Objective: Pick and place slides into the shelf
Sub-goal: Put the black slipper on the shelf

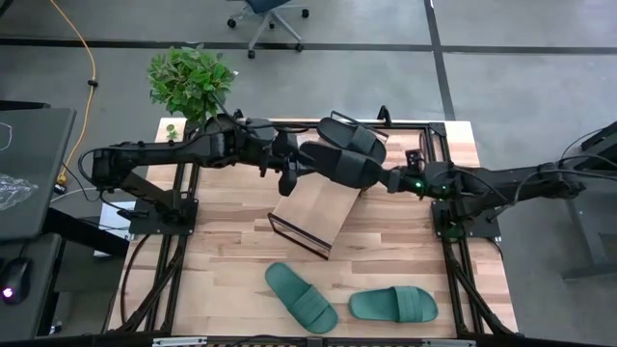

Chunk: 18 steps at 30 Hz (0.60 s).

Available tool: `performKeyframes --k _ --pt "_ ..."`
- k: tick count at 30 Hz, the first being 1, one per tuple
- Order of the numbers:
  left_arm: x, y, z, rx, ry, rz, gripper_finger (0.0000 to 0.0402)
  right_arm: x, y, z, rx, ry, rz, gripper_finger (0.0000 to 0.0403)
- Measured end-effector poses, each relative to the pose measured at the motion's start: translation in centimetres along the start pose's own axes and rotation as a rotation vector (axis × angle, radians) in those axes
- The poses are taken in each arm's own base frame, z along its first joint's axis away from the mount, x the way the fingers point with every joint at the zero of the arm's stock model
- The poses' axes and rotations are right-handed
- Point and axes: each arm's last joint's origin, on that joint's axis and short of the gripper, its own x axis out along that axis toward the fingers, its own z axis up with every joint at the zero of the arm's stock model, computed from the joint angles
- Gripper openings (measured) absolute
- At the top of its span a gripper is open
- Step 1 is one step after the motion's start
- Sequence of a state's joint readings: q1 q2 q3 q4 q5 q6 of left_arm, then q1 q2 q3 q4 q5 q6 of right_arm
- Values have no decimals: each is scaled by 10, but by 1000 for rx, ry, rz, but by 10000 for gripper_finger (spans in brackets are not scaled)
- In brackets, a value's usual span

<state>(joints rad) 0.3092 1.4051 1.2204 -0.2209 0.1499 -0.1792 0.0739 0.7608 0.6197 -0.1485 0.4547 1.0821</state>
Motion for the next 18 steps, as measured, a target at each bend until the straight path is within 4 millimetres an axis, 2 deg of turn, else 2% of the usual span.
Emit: performKeyframes --k 7,13,18 --pt "-8 -5 19 69 -55 -4 129 -17 -4 -13 150 -20 -77 23" --pt "-15 -9 33 117 -90 -16 129 -18 0 -27 255 -53 -93 23" --pt "-17 -10 37 126 -100 -43 129 -16 2 -39 315 -111 -114 23"
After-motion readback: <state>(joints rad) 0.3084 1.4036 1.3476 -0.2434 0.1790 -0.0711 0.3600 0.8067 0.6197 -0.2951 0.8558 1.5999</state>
